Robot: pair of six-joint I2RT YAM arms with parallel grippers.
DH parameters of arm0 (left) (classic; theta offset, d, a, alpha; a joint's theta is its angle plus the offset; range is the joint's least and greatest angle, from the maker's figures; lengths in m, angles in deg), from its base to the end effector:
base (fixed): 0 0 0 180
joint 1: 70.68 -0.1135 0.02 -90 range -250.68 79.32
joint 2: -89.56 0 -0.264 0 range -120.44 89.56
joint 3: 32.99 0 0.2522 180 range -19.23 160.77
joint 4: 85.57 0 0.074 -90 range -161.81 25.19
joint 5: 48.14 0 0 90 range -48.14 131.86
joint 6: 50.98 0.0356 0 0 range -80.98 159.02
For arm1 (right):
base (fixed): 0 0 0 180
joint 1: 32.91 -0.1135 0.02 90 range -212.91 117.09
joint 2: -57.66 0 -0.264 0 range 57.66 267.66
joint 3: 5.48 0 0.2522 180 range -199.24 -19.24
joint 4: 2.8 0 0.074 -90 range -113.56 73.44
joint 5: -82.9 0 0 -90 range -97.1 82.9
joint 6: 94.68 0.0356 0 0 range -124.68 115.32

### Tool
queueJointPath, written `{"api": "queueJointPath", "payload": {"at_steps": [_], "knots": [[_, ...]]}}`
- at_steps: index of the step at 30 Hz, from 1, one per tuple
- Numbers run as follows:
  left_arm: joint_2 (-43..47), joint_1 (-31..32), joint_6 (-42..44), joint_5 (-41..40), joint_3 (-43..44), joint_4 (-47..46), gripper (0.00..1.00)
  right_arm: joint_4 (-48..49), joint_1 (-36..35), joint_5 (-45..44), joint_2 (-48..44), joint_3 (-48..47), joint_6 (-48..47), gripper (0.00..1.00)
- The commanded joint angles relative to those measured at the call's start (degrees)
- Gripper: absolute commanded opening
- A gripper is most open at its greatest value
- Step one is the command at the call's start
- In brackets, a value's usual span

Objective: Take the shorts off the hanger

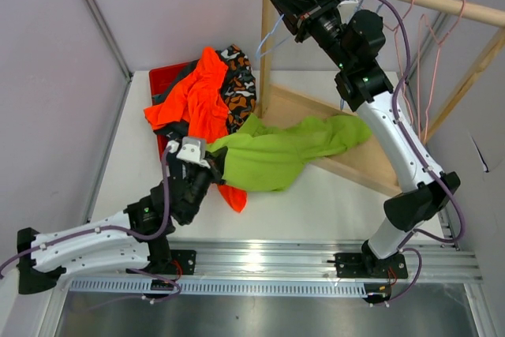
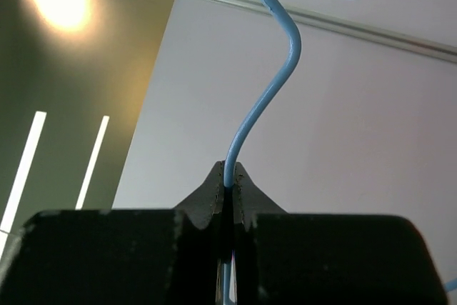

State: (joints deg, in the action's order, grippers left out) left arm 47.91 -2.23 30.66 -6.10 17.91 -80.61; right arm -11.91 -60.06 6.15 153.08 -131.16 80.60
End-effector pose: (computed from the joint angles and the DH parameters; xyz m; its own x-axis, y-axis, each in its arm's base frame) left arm 0.0867 -0.1477 0.3368 -0.0238 -0.2047 -0.9785 0.3511 0.9147 -0.2000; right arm 0.3203 0.1734 0.5426 -0.6058 0.7795 -0.1592 -0.3722 -0.1008 0.9227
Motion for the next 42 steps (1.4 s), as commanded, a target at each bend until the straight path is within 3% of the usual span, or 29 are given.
{"api": "queueJointPath", "payload": {"at_steps": [1,8,14,23,25,26,27,30,34,35,38,42], "knots": [[4.0,1.8,-4.7,-2.9,-0.1,7.0,0.0,2.9,1.4,-1.9,0.5,-2.8,-2.6,0.0],[8.1,4.2,-4.7,-4.2,7.3,17.5,0.0,3.4,3.7,-4.5,2.6,-0.9,-4.3,0.0],[4.8,4.3,0.3,-8.0,21.0,24.5,0.0,3.4,3.8,-4.6,0.6,5.6,-4.7,0.0],[-8.4,1.4,26.1,-7.8,43.8,17.9,0.0,3.7,2.6,-5.3,-8.3,17.8,-4.9,0.02],[-11.1,-2.4,28.1,-4.1,51.4,19.5,0.0,3.3,2.2,-5.5,-9.7,19.6,-6.1,0.14],[-14.0,-8.4,27.2,-1.3,53.7,21.4,0.0,2.5,2.0,-5.4,-10.9,20.0,-6.9,0.24],[-15.7,-12.0,24.3,4.9,58.3,25.5,0.0,2.1,1.8,-5.5,-11.5,20.2,-8.5,0.6],[-23.3,-24.8,20.3,14.5,68.9,31.0,0.0,-0.3,1.4,-5.5,-13.4,21.0,-11.2,0.99],[-34.0,-35.7,17.7,22.6,80.3,34.9,0.0,-4.4,0.5,-6.5,-16.5,21.6,-16.2,0.99],[-36.5,-40.3,15.2,24.5,87.4,36.2,0.0,-8.3,-0.6,-8.8,-17.3,21.7,-17.5,0.99],[-46.7,-47.4,11.5,30.6,98.1,39.8,0.0,-13.8,-3.3,-15.6,-20.8,21.7,-23.3,0.99],[-58.3,-52.9,8.8,36.3,105.8,38.3,0.0,-19.7,-6.8,-23.9,-24.4,21.7,-28.8,0.99]]}}
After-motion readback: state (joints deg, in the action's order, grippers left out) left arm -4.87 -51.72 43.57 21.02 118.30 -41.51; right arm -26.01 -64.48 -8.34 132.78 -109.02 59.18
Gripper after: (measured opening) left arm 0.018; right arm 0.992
